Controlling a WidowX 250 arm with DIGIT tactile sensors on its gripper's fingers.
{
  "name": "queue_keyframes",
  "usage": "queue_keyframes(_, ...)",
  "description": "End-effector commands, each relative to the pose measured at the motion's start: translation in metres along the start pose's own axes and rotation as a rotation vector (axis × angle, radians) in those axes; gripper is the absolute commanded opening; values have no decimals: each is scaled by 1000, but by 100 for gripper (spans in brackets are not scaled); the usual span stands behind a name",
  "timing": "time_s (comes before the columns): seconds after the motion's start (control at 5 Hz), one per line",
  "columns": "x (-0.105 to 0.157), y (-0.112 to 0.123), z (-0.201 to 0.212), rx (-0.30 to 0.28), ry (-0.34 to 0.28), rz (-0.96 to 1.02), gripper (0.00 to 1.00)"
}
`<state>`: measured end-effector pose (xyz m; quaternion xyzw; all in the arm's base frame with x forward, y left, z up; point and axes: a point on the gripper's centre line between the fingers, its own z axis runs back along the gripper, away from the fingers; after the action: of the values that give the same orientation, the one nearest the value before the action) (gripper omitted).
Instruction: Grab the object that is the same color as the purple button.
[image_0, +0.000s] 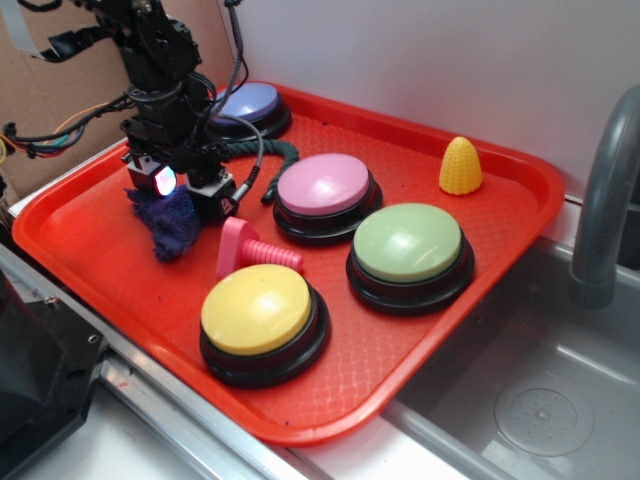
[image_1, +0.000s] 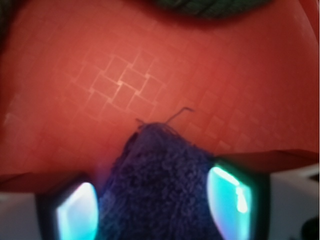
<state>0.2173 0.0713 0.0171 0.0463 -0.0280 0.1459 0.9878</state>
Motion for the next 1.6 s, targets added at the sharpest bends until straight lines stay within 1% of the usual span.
queue_keyframes(0.0,1,11,8,-21,-41,29,0)
queue_keyframes(0.2,3,13,12,-19,-50,40,0)
queue_keyframes(0.4,6,11,23,46,-49,57,0)
queue_keyframes(0.6,10,7,45,68,-62,89,0)
queue_keyframes(0.8,19,4,72,86,-100,121,0)
queue_keyframes(1.0,26,-13,116,27,-150,119,0)
queue_keyframes(1.2,30,-28,161,-77,-184,98,0)
queue_keyframes(1.4,34,-37,186,-115,-170,66,0)
